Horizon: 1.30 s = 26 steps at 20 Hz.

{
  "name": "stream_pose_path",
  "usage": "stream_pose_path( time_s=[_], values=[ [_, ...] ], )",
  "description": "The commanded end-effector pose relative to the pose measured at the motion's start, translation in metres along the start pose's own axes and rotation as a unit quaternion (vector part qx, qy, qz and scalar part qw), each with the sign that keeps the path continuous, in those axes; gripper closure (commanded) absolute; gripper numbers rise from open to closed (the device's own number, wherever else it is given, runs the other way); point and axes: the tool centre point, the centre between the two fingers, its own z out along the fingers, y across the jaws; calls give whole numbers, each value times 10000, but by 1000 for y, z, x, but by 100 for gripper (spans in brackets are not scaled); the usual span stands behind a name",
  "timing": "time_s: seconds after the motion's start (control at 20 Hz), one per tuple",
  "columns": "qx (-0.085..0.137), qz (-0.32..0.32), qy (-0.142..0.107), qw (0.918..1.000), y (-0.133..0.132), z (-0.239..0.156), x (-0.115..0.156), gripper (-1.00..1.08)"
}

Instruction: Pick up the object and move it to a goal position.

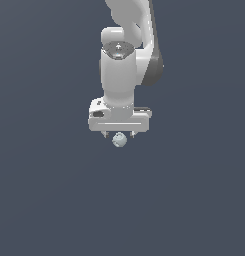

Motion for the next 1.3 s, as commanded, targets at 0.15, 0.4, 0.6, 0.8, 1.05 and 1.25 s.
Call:
stream_pose_path(
  time_s=[0.15,0.4,0.6,0.8,1.05,1.25],
  values=[
    [-9,-44,20,10000,1,-1,1,-92],
    [-43,-189,91,9998,3,-6,5,-92],
    [-43,-192,90,9998,3,-7,5,-92],
    [-41,-160,85,9998,2,-5,4,-92],
    [-26,41,47,10000,1,4,-2,-92],
    [-11,326,-7,9995,0,16,-11,-92]
  ],
)
